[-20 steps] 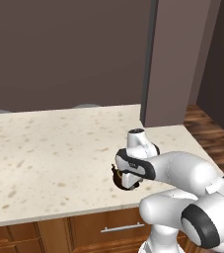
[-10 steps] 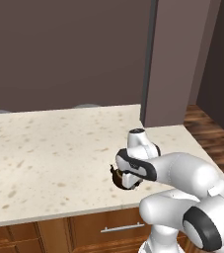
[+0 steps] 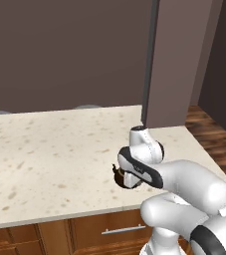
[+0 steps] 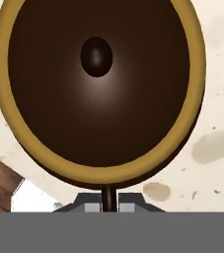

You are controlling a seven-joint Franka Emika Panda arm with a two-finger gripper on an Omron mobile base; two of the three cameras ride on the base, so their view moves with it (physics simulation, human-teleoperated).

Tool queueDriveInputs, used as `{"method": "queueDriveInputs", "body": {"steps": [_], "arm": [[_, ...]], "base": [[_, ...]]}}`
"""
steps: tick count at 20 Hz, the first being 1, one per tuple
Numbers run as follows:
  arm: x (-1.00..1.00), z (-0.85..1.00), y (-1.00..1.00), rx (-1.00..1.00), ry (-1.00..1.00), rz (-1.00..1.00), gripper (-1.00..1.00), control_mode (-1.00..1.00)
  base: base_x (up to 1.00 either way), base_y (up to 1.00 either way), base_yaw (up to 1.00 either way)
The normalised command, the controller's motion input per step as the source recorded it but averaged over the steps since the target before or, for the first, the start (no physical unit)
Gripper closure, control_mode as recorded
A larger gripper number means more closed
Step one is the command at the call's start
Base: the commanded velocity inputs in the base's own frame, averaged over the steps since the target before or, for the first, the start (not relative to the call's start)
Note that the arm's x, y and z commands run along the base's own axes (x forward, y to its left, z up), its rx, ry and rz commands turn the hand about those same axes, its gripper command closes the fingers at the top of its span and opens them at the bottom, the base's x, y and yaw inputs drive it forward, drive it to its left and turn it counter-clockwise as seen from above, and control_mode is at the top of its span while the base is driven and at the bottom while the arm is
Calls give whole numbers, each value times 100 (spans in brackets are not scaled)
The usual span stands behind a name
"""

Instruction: Pick the teapot and cup and place them in the sink. Then turn on the water.

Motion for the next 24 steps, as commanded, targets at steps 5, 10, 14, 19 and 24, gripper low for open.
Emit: {"method": "queueDriveInputs", "body": {"steps": [5,10,14,19,24], "arm": [[-21,35,0,0,-10,0,100,-100],[-39,73,-25,0,-23,0,100,-100],[-64,93,-52,0,-31,0,100,-100],[-83,84,-56,4,-33,0,100,-100],[-99,86,-29,5,-35,-2,100,-100]], "base": [[0,0,0],[0,0,0],[0,0,0],[0,0,0],[0,0,0]]}}
